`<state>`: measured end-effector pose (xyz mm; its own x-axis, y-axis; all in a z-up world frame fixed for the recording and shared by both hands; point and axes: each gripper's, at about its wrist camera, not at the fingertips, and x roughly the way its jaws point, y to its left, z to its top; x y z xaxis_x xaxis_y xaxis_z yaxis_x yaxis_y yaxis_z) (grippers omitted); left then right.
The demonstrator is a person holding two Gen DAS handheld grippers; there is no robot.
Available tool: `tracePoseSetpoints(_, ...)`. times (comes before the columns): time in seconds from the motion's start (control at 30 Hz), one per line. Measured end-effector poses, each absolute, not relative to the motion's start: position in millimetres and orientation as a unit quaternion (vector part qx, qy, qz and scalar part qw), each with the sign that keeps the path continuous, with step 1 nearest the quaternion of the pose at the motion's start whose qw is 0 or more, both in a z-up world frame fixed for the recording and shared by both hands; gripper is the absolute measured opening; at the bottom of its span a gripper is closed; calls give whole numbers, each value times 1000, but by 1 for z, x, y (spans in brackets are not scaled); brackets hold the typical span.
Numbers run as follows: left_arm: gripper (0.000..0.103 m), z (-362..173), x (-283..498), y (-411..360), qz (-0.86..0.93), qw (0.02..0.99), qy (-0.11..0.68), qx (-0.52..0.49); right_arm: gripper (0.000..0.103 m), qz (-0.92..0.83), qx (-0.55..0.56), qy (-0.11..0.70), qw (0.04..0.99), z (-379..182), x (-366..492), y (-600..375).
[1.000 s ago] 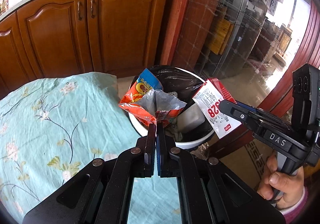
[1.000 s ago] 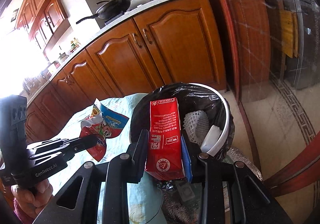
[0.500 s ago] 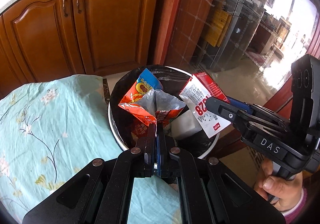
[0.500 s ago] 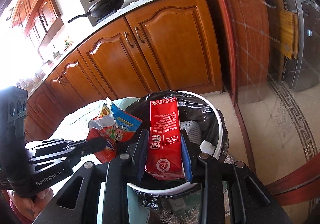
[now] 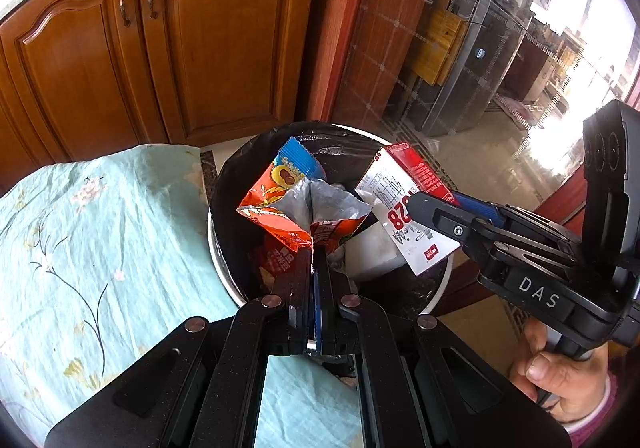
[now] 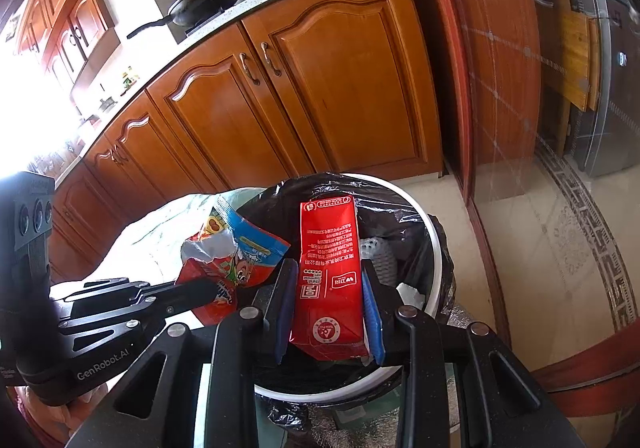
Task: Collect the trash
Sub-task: 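Open both tools to drop the wrapper and carton into the bin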
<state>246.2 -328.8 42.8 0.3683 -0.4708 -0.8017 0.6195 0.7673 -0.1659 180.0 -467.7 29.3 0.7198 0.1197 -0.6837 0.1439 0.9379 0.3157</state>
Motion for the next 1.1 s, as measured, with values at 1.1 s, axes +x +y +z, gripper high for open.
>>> tracePoseSetpoints(1.1,19,47,231,-305,-321,831,452,51,37,0,204,357,911,39,163,-467)
